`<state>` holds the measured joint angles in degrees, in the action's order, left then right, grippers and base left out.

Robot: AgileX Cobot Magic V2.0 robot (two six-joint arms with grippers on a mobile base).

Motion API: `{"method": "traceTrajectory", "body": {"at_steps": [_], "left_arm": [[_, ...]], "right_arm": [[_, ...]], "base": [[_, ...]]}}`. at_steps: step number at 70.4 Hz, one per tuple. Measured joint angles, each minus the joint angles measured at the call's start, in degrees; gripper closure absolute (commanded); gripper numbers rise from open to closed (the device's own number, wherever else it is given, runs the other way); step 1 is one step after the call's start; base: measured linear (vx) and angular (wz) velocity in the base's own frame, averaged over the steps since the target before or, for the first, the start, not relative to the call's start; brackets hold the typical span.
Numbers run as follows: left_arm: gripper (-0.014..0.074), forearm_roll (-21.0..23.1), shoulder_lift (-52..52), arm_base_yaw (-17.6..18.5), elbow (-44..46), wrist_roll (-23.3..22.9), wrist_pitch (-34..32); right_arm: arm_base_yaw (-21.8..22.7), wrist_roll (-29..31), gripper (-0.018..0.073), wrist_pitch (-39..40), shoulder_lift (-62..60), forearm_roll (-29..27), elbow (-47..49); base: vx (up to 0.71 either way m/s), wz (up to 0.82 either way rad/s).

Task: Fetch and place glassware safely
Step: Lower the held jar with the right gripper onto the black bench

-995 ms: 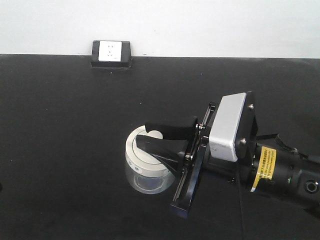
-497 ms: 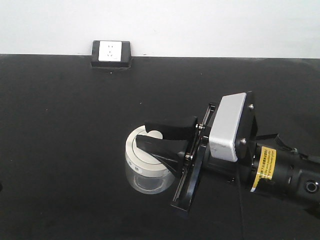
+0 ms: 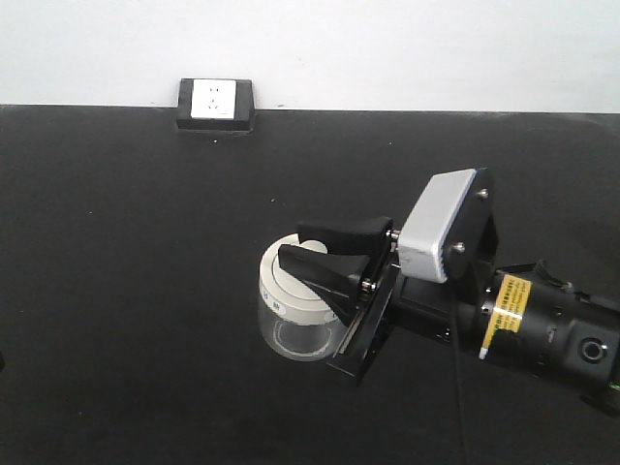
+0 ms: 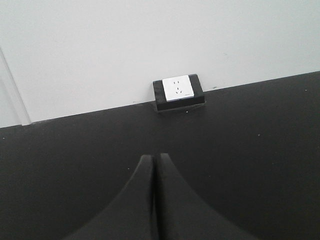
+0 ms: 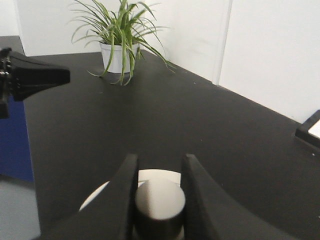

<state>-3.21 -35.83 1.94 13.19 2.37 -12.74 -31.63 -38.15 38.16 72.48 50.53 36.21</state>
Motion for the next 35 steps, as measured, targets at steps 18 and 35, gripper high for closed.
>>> {"method": "traceTrajectory", "body": {"at_steps": [18, 35], "left_arm": [[0.0603, 0.0, 0.0, 0.0, 0.0, 0.0, 0.0], [0.0603, 0.0, 0.0, 0.0, 0.0, 0.0, 0.0]], "right_arm": [[5.11, 0.61, 0.056, 4.56, 8.1, 1.18, 3.36], [10.11, 0.61, 0.056, 11.62, 17.67, 5.9, 10.16]], "base": [[0.0, 0.0], [0.0, 0.0]]}}
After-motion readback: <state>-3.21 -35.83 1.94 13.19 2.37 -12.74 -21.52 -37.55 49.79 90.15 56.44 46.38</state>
